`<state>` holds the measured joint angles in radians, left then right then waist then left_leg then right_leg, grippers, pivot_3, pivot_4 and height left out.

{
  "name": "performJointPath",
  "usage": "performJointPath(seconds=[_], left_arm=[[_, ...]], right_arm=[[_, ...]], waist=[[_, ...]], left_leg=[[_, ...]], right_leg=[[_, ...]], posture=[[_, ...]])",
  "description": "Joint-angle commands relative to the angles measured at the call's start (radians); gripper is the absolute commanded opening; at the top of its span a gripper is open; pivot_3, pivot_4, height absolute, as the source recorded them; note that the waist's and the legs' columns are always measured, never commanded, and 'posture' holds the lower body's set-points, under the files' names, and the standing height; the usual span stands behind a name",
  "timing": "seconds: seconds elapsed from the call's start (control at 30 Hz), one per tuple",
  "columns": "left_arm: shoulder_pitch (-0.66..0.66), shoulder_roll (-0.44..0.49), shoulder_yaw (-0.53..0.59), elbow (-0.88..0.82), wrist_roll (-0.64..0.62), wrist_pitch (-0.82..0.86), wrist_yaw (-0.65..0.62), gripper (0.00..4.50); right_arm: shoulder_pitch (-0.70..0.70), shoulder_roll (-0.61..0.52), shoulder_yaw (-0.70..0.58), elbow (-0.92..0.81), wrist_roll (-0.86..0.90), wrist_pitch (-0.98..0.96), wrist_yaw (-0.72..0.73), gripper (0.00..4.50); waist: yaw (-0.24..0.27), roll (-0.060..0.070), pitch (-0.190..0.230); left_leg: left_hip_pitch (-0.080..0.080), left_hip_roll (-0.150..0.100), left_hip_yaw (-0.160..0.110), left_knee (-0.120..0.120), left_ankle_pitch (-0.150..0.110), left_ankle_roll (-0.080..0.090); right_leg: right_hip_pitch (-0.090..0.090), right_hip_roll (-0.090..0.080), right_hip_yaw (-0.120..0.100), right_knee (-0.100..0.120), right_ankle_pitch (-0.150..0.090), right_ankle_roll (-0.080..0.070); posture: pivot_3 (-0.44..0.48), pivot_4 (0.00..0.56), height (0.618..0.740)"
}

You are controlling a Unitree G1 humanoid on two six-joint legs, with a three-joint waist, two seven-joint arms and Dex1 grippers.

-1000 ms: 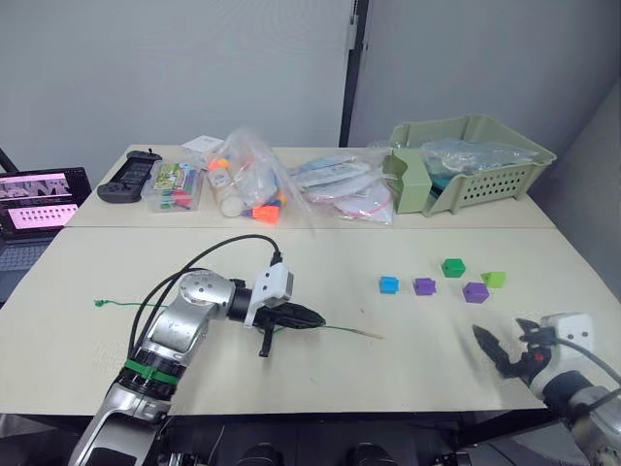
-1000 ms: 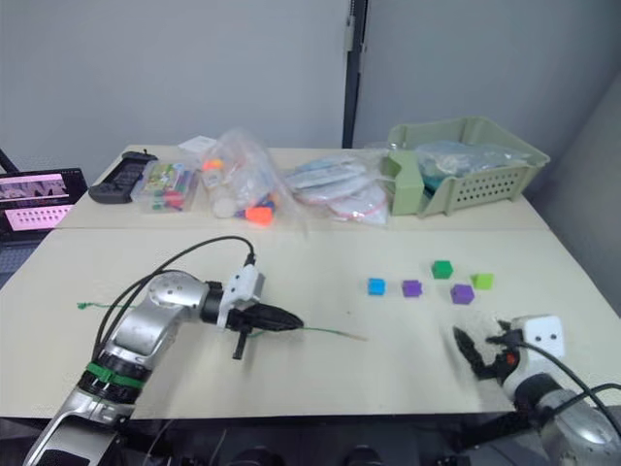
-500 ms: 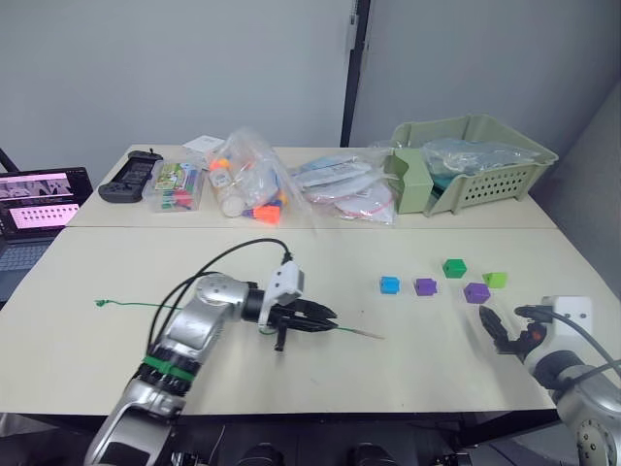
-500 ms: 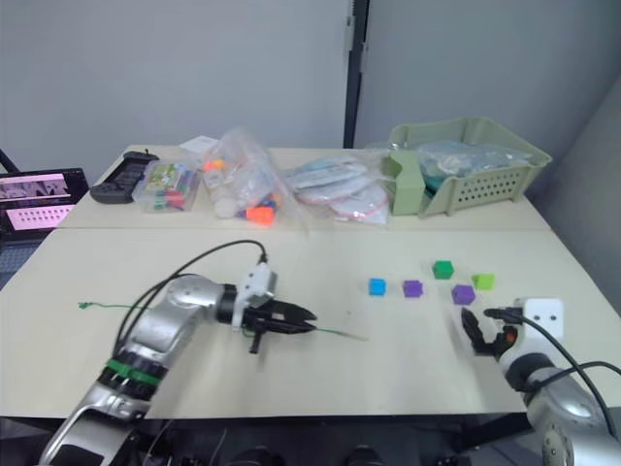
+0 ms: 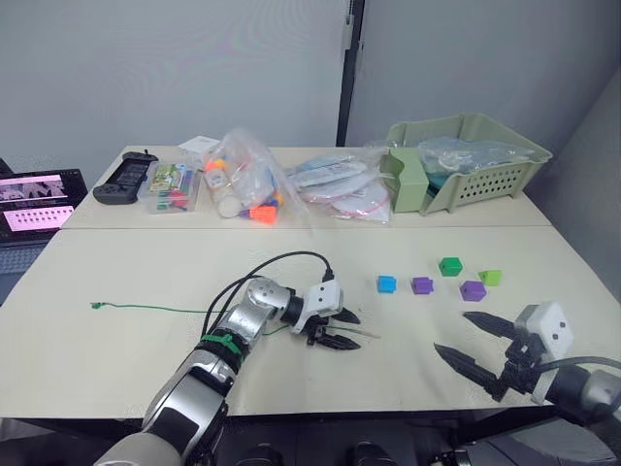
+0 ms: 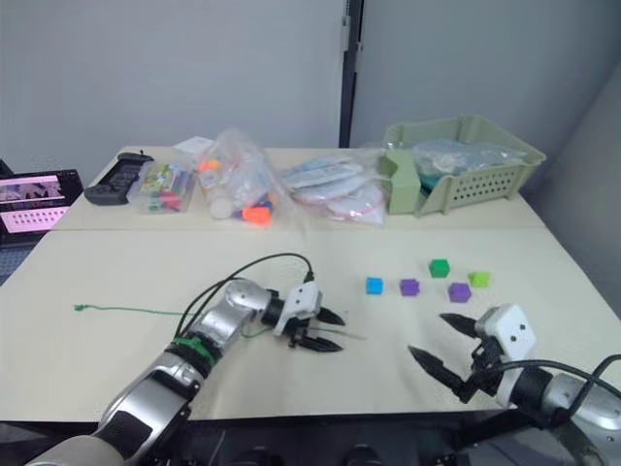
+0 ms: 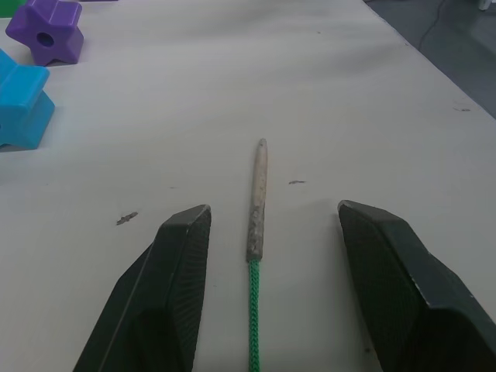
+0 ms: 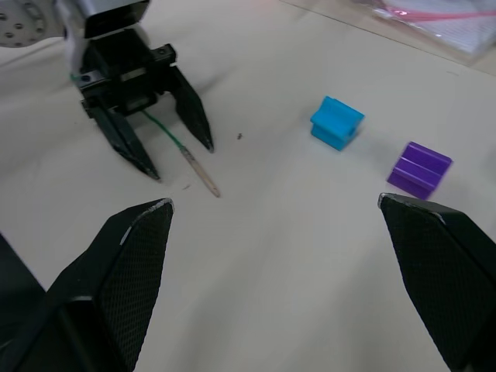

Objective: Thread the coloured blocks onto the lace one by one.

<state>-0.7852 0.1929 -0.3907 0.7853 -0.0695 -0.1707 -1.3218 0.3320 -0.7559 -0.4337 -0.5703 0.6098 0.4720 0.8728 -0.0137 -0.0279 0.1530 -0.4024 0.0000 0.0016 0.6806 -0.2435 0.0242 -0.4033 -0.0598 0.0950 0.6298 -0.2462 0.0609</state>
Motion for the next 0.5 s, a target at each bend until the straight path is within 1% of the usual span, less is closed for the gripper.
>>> performJointPath(seconds=[0.03,0.17,0.2,0.23,0.37,0.43,0.5], left_arm=[[-0.013,-0.006,0.003,0.057,0.031,-0.027,-0.010,2.77],[-0.024,-0.015,-0.009,0.109,0.070,-0.048,0.019,2.77],[-0.026,-0.016,-0.009,0.121,0.078,-0.052,0.027,2.22],[-0.029,-0.015,-0.014,0.132,0.094,-0.051,0.039,2.00],[-0.046,-0.008,-0.036,0.161,0.152,-0.059,0.085,0.65],[-0.046,0.001,-0.050,0.140,0.174,-0.053,0.086,0.04],[-0.041,0.015,-0.069,0.096,0.199,-0.045,0.077,0.04]], right_arm=[[-0.001,-0.047,0.005,0.051,-0.033,-0.067,0.089,4.50],[-0.008,-0.050,0.009,0.072,-0.038,-0.082,0.100,4.50],[-0.010,-0.048,0.009,0.070,-0.035,-0.080,0.099,4.50],[-0.010,-0.046,0.010,0.063,-0.032,-0.078,0.095,4.50],[-0.010,-0.038,0.013,0.036,-0.024,-0.067,0.079,4.50],[-0.010,-0.034,0.015,0.022,-0.022,-0.061,0.072,4.50],[-0.013,-0.030,0.016,0.010,-0.020,-0.057,0.062,4.50]], waist=[[0.002,0.000,0.000],[0.003,0.000,0.000],[0.004,0.000,0.000],[0.003,0.000,0.000],[0.002,-0.001,0.000],[0.002,-0.001,0.000],[0.002,-0.001,0.000]], left_leg=[[0.000,0.000,0.000,0.000,0.000,0.000],[0.000,0.000,0.000,0.000,0.000,0.000],[0.001,0.000,0.000,0.000,0.000,0.000],[0.002,0.000,-0.001,0.000,0.000,0.000],[0.004,0.000,-0.001,0.000,0.000,0.000],[0.004,0.000,-0.001,0.000,0.000,0.000],[0.005,0.000,-0.001,0.000,0.000,0.000]], right_leg=[[0.000,0.000,0.000,0.000,0.000,0.000],[0.001,0.000,0.000,0.000,0.000,0.000],[0.001,0.000,0.000,0.000,0.000,0.000],[0.002,0.000,0.000,0.000,0.000,0.000],[0.004,0.000,0.000,0.000,0.000,0.000],[0.004,0.000,0.000,0.000,0.000,0.000],[0.007,0.000,0.000,0.000,0.000,0.001]], posture=[[0.000,0.150,0.740],[0.000,0.150,0.740],[0.000,0.150,0.740],[0.000,0.150,0.740],[0.000,0.150,0.740],[0.000,0.150,0.740],[0.000,0.150,0.740]])
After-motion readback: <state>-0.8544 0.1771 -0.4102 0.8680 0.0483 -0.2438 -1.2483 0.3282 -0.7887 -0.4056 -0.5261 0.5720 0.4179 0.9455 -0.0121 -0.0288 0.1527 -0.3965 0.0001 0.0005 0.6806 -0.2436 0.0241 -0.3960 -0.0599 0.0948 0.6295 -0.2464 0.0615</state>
